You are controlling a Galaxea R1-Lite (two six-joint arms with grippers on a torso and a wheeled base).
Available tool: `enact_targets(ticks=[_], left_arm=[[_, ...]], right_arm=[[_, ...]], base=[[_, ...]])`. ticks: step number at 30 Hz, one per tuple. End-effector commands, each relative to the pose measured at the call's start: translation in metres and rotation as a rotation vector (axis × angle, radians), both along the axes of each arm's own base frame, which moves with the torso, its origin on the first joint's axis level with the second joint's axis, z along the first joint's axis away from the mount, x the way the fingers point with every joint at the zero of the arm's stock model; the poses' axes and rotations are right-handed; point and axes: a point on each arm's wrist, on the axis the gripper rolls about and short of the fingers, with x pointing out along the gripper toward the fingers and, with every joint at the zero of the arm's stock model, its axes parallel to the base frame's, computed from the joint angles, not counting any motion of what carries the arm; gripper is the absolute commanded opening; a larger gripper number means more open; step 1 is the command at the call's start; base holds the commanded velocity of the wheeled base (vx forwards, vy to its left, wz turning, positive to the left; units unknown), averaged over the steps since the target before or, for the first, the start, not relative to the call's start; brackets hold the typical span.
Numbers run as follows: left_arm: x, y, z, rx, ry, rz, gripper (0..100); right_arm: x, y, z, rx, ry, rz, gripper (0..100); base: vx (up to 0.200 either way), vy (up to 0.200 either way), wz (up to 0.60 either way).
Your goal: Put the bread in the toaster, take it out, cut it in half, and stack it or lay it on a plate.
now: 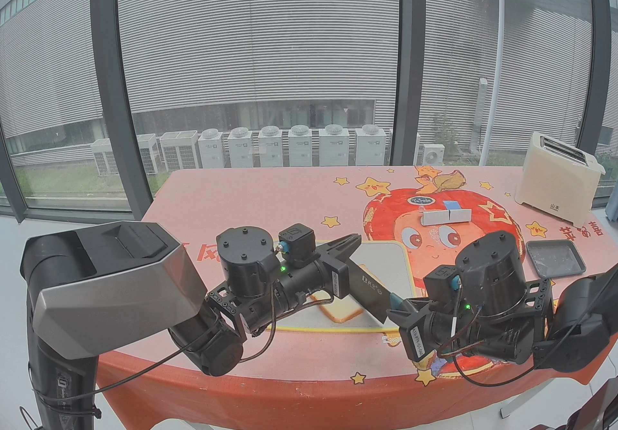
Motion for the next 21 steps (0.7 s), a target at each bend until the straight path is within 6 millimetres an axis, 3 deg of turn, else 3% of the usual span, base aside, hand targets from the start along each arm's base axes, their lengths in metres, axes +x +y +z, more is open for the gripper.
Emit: enact_targets(ticks=[1, 21], left_arm=[[-0.0034, -0.0025, 0.0043, -0.012, -0.013, -0.010, 0], [-0.0049, 0.0035, 0.0100, -0.015, -0.017, 0.000, 0]], right_arm=[[-0.0015, 0.0010, -0.0013, -0.004, 0.003, 0.007, 0], [-0.0022, 0.0009, -0.0020, -0.008, 0.004, 0.010, 0]], base=[[0.000, 0.000, 0.00], [0.000, 0.000, 0.00]])
